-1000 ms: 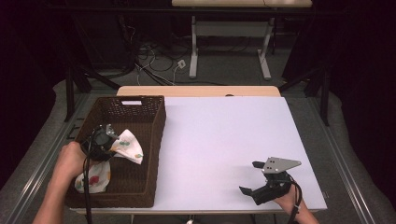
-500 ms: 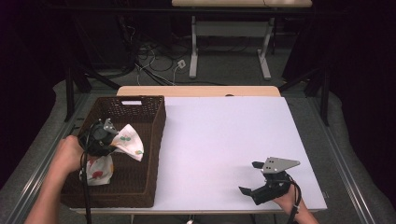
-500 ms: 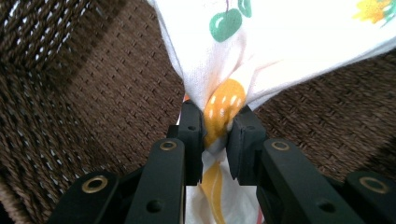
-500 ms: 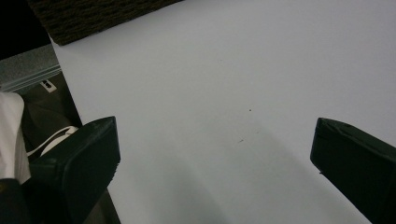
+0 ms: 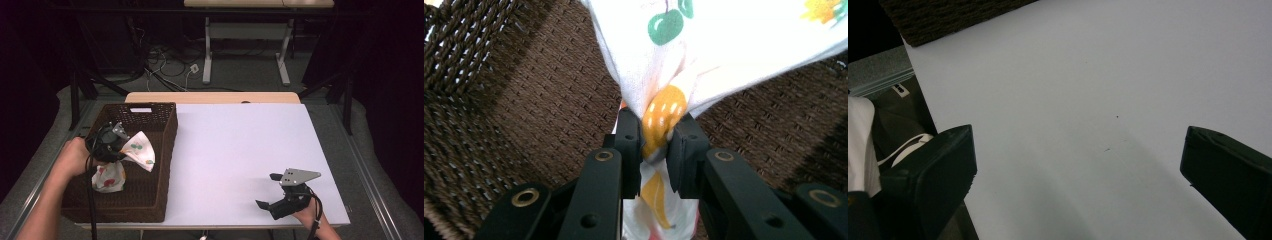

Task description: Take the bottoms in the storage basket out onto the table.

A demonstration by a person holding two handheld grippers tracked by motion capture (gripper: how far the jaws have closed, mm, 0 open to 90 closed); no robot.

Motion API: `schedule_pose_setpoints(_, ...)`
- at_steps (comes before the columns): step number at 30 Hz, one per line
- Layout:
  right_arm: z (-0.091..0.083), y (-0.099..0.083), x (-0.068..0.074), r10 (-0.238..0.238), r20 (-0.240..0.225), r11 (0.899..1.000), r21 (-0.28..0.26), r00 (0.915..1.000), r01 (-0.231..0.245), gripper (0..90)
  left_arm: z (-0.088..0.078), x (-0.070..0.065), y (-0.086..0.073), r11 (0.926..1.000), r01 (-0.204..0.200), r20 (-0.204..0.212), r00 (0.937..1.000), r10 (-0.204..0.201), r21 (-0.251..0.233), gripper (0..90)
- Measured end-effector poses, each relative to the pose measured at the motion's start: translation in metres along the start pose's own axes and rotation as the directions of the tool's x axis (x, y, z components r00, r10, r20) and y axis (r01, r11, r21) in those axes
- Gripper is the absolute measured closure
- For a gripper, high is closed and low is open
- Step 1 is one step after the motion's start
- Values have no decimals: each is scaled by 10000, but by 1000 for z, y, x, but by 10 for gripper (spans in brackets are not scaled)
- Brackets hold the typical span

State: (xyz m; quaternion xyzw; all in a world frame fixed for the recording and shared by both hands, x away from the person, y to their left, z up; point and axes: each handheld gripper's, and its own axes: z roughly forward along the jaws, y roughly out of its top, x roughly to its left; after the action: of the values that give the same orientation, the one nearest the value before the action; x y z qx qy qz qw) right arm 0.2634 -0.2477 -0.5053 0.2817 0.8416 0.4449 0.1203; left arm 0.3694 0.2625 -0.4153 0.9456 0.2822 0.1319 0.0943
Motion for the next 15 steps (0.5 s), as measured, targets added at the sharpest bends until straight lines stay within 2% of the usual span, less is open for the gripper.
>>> schedule_pose_setpoints(8, 0, 0, 0, -41, 9, 10000, -40, 10000, 41, 11, -8, 1, 7, 9998, -189, 220, 9996, 188, 38, 769)
schedule_pose_setpoints(15, 0, 0, 0, -82, 4, 10000, -55, 10000, 82, 12, -13, 3, 11, 9995, -275, 60, 9996, 274, 172, 769)
